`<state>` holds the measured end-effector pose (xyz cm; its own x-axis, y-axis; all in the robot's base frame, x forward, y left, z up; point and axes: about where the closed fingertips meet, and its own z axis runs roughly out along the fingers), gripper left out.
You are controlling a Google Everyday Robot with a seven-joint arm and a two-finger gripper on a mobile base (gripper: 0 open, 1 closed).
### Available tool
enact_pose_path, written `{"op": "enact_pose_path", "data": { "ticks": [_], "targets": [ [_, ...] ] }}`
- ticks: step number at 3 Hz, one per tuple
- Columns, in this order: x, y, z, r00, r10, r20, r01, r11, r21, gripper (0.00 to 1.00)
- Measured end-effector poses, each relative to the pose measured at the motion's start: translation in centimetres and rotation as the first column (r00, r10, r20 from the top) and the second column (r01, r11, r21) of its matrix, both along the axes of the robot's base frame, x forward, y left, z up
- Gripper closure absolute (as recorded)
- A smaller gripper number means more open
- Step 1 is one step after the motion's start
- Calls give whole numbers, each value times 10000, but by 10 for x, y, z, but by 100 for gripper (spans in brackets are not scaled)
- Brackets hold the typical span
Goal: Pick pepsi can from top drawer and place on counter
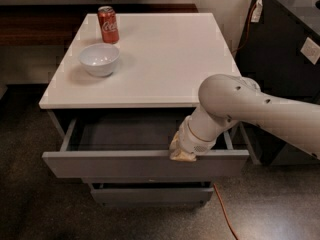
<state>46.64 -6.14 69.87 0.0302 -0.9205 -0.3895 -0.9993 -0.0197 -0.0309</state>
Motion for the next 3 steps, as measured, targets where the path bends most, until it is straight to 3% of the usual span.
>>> {"op": "enact_pose_path", "data": {
  "ticks": [1, 2, 3],
  "targets": [
    [-1, 1, 0, 10000, 23, -42, -23, 10000, 33, 100],
    [-23, 18, 7, 9972, 376, -642, -343, 9981, 510, 82],
    [-23, 17, 7, 9972, 377, -643, -345, 9981, 510, 60]
  ]
}}
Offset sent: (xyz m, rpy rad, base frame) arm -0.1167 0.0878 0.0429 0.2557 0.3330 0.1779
